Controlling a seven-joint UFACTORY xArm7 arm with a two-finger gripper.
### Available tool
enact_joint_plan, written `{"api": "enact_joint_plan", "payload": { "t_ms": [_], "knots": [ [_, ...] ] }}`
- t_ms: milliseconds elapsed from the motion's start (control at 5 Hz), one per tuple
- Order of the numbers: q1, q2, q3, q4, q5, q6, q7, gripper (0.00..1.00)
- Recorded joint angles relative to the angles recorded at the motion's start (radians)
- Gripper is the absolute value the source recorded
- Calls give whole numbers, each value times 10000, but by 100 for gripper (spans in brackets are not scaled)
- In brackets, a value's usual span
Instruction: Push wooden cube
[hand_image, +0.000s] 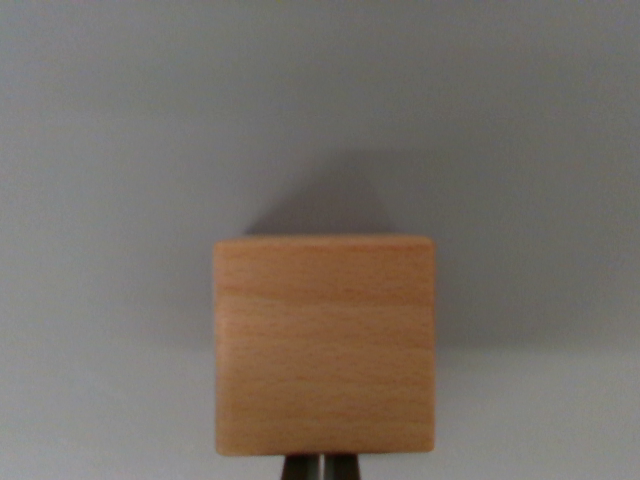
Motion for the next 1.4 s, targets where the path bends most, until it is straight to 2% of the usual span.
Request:
{"api": "enact_joint_plan", "payload": {
  "t_ms": [200, 400, 600, 800, 1000, 1200, 1400],
  "knots": [
    [0, 0, 0, 0, 0, 0, 0, 100],
    [-8, 300, -11, 463, -1, 162, -25, 100],
    [-8, 300, -11, 463, -1, 162, -25, 100],
    [-16, 588, -21, 907, -2, 318, -49, 100],
    [-16, 588, -21, 907, -2, 318, -49, 100],
    [-23, 858, -30, 1322, -4, 463, -71, 100],
    [-23, 858, -30, 1322, -4, 463, -71, 100]
  ]
}}
